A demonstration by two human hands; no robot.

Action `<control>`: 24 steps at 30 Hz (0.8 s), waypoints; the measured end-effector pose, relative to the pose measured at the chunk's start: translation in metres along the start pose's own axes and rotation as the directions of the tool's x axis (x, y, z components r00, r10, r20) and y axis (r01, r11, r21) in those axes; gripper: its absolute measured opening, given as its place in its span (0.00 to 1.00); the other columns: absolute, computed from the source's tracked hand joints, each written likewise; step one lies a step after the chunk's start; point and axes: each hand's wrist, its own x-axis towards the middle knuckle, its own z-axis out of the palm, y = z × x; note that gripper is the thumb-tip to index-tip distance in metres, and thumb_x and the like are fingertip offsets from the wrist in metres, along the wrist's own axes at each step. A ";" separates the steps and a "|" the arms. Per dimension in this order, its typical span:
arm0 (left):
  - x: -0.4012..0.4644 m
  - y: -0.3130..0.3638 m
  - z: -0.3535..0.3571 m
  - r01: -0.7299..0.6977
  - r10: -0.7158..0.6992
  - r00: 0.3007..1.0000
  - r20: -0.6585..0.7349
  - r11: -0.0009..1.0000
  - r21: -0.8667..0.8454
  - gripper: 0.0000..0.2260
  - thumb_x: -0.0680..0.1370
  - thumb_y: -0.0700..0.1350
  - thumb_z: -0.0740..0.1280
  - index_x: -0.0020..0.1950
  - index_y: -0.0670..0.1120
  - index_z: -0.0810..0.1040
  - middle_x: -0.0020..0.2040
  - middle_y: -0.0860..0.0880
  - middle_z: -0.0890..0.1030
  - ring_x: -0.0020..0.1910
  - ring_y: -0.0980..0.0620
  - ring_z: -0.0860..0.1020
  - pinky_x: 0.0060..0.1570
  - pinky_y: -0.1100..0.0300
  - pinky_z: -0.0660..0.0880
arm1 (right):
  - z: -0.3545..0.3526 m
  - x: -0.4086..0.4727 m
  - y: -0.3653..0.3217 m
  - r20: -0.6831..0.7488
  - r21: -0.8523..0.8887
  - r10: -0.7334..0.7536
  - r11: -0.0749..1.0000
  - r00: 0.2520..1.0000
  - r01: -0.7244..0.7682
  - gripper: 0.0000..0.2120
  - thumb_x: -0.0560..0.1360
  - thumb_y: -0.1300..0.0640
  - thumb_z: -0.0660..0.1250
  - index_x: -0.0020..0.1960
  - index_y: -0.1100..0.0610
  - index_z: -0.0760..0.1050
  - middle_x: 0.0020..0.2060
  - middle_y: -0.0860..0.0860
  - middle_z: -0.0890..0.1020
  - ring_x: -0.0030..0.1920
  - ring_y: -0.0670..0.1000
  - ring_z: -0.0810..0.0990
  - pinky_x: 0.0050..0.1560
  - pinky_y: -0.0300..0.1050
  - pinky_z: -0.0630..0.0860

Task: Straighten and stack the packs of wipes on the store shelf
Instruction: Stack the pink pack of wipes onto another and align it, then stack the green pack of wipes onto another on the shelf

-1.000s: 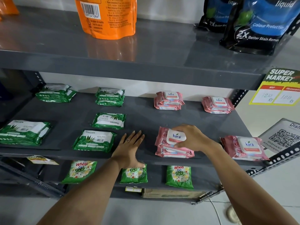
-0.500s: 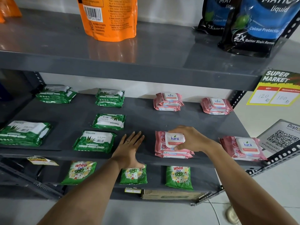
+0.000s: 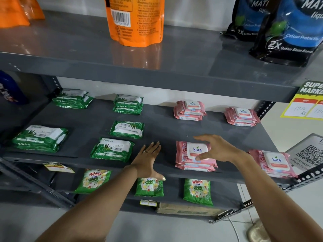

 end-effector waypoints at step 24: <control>-0.114 -0.223 -0.054 0.131 -0.137 0.990 0.034 0.981 0.146 0.63 0.62 0.71 0.73 0.78 0.45 0.35 0.78 0.50 0.34 0.77 0.49 0.38 0.72 0.51 0.35 | 0.103 0.192 -0.182 0.151 -0.124 0.048 0.992 0.987 -0.029 0.42 0.70 0.61 0.71 0.76 0.58 0.50 0.77 0.57 0.54 0.76 0.57 0.55 0.73 0.48 0.58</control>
